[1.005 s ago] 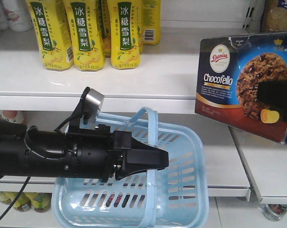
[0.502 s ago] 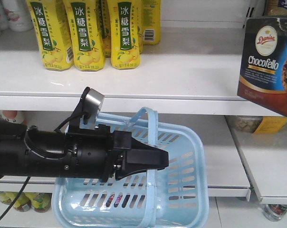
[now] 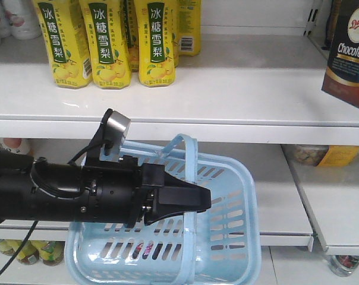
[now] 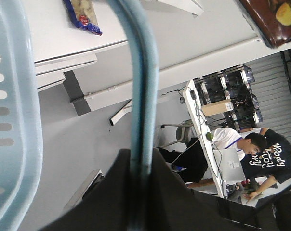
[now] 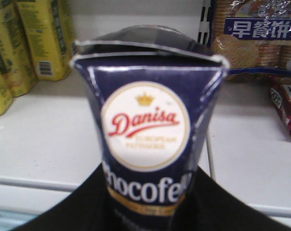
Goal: Left arm holds basket, right arm returns cookies
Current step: 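Carry the box with the right gripper up onto the upper shelf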
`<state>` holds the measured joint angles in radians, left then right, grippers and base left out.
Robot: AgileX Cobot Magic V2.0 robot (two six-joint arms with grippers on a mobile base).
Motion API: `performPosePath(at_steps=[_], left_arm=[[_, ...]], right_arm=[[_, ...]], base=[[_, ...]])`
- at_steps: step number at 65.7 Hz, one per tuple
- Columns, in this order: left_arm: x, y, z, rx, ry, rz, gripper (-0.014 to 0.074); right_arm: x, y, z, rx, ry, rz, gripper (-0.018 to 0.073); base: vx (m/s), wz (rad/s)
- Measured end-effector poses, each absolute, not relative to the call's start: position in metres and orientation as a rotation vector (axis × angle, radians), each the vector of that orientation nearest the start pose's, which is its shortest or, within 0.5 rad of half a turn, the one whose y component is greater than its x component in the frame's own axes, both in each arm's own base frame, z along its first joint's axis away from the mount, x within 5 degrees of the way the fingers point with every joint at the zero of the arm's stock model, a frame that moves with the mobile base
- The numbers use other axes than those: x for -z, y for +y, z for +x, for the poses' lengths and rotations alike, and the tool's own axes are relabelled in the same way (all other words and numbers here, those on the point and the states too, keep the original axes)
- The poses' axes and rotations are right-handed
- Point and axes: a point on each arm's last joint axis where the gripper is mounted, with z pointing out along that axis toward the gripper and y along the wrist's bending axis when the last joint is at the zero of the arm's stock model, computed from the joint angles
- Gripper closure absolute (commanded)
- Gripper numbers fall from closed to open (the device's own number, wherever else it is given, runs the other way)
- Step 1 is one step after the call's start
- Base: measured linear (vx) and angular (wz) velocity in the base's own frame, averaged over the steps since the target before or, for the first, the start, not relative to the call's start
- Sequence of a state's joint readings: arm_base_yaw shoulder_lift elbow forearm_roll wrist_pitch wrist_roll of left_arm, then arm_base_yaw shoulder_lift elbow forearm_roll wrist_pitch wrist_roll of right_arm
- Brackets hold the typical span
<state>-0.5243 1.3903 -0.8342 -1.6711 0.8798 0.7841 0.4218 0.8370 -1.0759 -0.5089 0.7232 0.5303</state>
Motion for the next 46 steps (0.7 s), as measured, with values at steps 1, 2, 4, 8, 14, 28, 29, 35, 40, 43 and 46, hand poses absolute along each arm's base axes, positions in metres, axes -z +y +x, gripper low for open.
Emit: performPosePath(at_steps=[1,2,4,8,14,28,29,35,40,43,46], left_arm=[[-0.294,-0.198,0.204,1.736,2.225,0.238,0.0599],[-0.294,-0.198,0.204,1.736,2.225,0.238,0.0599],[-0.294,-0.198,0.204,1.736,2.225,0.238,0.0599],[-0.294,-0.198,0.204,1.736,2.225,0.238,0.0599],[-0.294,-0.198,0.204,1.736,2.225,0.238,0.0599],[-0.294,-0.198,0.204,1.736,2.225,0.238,0.0599],[-0.294,-0.198,0.204,1.736,2.225,0.238,0.0599],[-0.294,-0.198,0.204,1.736,2.225,0.238,0.0599],[-0.294,-0.198,0.204,1.736,2.225,0.238,0.0599],[-0.294,-0.198,0.204,1.736,2.225,0.238,0.0599],[-0.294,-0.198,0.204,1.736,2.225,0.238,0.0599]], right_arm=[[-0.43,0.036,0.155,-0.066,1.887,-0.038,0.0482],[-0.43,0.037,0.158,-0.053,1.883,-0.035,0.0482],[-0.429,0.038,0.163,-0.042,1.884,-0.028,0.0482],[-0.424,0.042,0.178,-0.008,1.886,-0.013,0.0482],[-0.412,0.05,0.204,0.039,1.902,0.007,0.0482],[-0.385,0.063,0.252,0.14,1.9,0.054,0.0482],[-0.384,0.064,0.254,0.142,1.898,0.057,0.0482],[-0.375,0.069,0.268,0.153,1.887,0.07,0.0482],[-0.366,0.073,0.277,0.163,1.893,0.063,0.0482],[-0.361,0.075,0.282,0.166,1.903,0.068,0.0482],[-0.356,0.076,0.287,0.175,1.911,0.07,0.0482]], base=[[0.0,0.0],[0.0,0.0],[0.0,0.0],[0.0,0.0],[0.0,0.0],[0.0,0.0],[0.0,0.0],[0.0,0.0],[0.0,0.0],[0.0,0.0],[0.0,0.0]])
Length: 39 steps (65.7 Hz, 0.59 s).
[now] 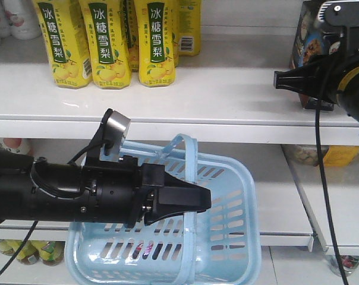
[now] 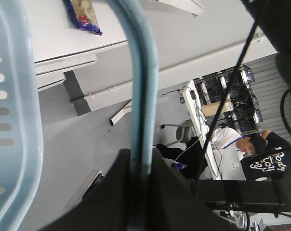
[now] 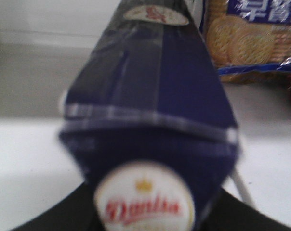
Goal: Left arm holds basket, right arm returns cookies
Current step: 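Carry the box with the right gripper up onto the upper shelf, then set the box upright on the shelf and open the right gripper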
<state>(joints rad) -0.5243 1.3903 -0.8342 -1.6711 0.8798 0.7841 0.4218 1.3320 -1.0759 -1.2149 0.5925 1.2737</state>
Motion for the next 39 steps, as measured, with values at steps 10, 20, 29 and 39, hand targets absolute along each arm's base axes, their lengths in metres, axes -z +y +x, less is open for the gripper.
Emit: performPosePath(at_steps=[10,20,29,39], left_arm=[[-0.2941,-0.1985,0.2038,1.736,2.225,0.238,0.0599],[-0.2941,-0.1985,0.2038,1.736,2.225,0.238,0.0599],[-0.2941,-0.1985,0.2038,1.736,2.225,0.238,0.0599],[-0.2941,-0.1985,0.2038,1.736,2.225,0.238,0.0599]], right_arm=[[-0.3526,0.0783,0.2939,0.187,1.902,0.082,0.0478],[-0.3524,0.0787,0.2949,0.189,1.899,0.078,0.0458],[-0.3524,0.0789,0.2949,0.187,1.899,0.077,0.0412],[-0.3524,0.0793,0.2949,0.184,1.902,0.075,0.0327]], base=[[0.0,0.0],[0.0,0.0],[0.0,0.0],[0.0,0.0]])
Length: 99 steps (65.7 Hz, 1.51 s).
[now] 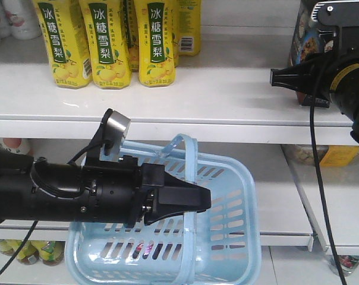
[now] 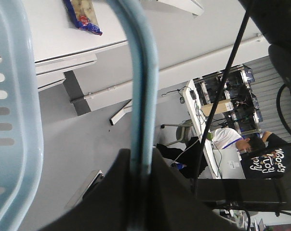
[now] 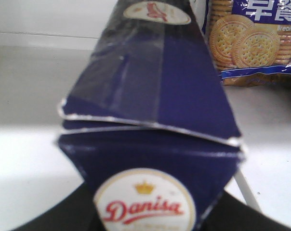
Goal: Left arm holds basket, right arm returns cookies
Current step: 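Set the box upright on the shelf and open the right gripper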
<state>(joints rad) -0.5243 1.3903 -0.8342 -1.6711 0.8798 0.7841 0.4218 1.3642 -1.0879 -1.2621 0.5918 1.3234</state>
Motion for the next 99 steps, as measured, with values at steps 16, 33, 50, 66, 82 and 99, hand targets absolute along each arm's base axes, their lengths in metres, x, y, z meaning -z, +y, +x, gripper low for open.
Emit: performPosePath(at_steps=[16,33,50,66,82,99], left_arm=[[-0.294,-0.198,0.204,1.736,2.225,0.238,0.0599],[-0.294,-0.198,0.204,1.736,2.225,0.238,0.0599],[-0.294,-0.198,0.204,1.736,2.225,0.238,0.0599],[-0.294,-0.198,0.204,1.736,2.225,0.238,0.0599],[-0.294,-0.198,0.204,1.736,2.225,0.238,0.0599],[-0.294,-0.198,0.204,1.736,2.225,0.238,0.0599]], right_arm=[[-0.348,0.08,0.295,0.174,1.934,0.082,0.0151],[-0.345,0.081,0.294,0.147,1.966,0.107,0.0112],[-0.353,0.076,0.285,0.129,1.954,0.143,0.0112],[-0.353,0.076,0.281,0.118,1.992,0.142,0.0112],[-0.362,0.074,0.273,0.082,1.977,0.153,0.0112],[-0.377,0.068,0.257,0.041,1.943,0.164,0.0112]], base=[[0.0,0.0],[0.0,0.0],[0.0,0.0],[0.0,0.0],[0.0,0.0],[0.0,0.0]])
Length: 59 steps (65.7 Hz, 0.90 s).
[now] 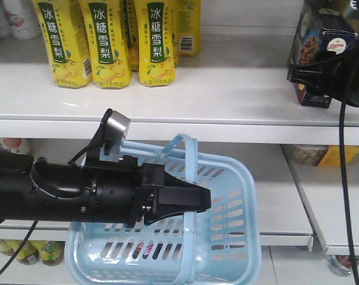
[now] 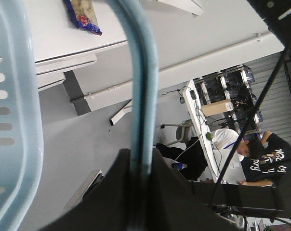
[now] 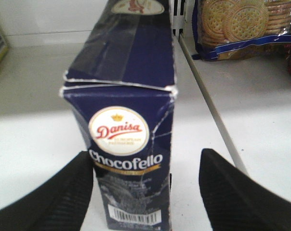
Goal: Left arm holds basket, right arm returns cookies
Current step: 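Set the box upright on the shelf and open the right gripper, then withdraw the right gripper from the shelf, left gripper holding the basket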
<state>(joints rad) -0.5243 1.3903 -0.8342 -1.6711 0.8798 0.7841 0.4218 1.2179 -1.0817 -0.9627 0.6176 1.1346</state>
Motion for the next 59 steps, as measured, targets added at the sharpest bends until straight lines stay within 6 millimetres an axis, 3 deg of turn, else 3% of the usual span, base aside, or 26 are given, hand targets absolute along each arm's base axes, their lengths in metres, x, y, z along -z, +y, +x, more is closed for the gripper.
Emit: performPosePath(at_steps=[29,49,59], left_arm=[[-0.294,-0.198,0.204,1.736,2.225,0.238,0.0599],[-0.294,-0.198,0.204,1.736,2.225,0.238,0.0599],[-0.294,-0.198,0.204,1.736,2.225,0.238,0.0599]], right_arm=[[-0.402,0.058,0.22,-0.046,1.932,0.129,0.0115],[-0.404,0.04,0.159,-0.131,1.884,0.023,0.0115],[-0.392,0.025,0.123,-0.142,1.841,-0.003,0.0115]], base=[[0.0,0.0],[0.0,0.0],[0.0,0.0]])
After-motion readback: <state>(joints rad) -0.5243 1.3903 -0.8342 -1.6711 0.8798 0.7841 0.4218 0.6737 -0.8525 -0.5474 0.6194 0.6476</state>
